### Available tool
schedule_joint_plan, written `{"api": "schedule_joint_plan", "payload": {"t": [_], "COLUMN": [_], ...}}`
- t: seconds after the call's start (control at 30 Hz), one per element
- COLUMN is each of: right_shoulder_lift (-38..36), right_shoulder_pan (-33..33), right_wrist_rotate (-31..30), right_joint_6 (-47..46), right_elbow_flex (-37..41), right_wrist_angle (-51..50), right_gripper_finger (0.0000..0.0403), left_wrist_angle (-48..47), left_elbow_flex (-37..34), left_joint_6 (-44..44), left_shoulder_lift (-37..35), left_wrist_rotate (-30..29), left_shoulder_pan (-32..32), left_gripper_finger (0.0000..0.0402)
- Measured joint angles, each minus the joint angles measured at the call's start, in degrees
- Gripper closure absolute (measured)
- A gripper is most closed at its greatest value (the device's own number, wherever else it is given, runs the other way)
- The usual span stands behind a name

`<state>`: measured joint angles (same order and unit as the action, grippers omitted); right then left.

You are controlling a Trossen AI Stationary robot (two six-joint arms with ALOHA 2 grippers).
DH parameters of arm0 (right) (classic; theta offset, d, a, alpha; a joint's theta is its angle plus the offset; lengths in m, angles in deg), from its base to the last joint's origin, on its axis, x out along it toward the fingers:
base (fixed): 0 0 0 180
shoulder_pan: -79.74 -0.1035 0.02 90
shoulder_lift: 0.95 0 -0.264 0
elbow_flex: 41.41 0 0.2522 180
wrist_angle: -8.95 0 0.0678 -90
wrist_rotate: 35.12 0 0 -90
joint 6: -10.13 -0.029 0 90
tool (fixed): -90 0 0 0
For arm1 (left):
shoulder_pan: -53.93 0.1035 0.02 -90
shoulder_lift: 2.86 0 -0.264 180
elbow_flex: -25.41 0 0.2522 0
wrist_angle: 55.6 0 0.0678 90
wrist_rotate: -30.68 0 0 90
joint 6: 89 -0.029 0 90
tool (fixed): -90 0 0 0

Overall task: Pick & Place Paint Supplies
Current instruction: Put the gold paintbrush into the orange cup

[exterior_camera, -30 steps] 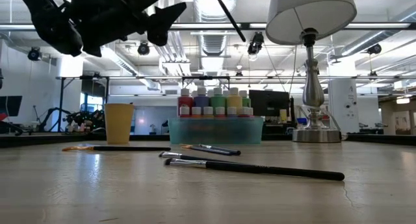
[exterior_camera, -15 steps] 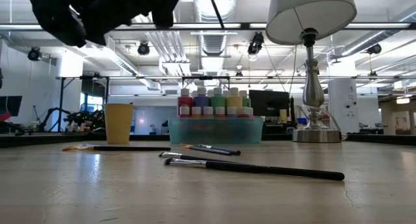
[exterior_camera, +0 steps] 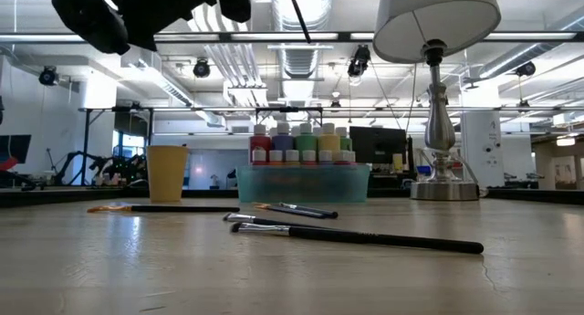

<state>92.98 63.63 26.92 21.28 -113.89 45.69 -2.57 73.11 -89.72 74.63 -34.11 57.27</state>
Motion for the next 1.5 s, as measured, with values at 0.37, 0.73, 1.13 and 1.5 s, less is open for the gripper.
{"api": "schedule_joint_plan", "payload": {"t": [0.37, 0.73, 1.13, 1.5], "right_shoulder_lift": [0.00, 0.02, 0.04, 0.04], "right_shoulder_pan": [1.58, 2.56, 2.53, 2.53], "right_wrist_rotate": [2.20, 2.71, 2.71, 2.75], "right_joint_6": [-0.48, -0.66, -1.02, -1.97], "right_elbow_flex": [0.00, 0.00, 0.00, 0.00], "right_wrist_angle": [-0.15, -0.63, -1.03, -2.21], "right_gripper_finger": [0.0395, 0.0395, 0.0395, 0.0394], "left_wrist_angle": [0.03, -2.85, -3.03, -3.74], "left_elbow_flex": [0.67, 1.52, 1.55, 1.55], "left_joint_6": [0.61, 0.96, 1.19, 2.47], "left_shoulder_lift": [0.00, -0.02, -0.02, -0.02], "left_wrist_rotate": [-1.49, -3.45, -4.96, -5.15], "left_shoulder_pan": [-0.54, -0.51, -0.51, -0.45], "left_gripper_finger": [0.0115, 0.0188, 0.0286, 0.0386]}}
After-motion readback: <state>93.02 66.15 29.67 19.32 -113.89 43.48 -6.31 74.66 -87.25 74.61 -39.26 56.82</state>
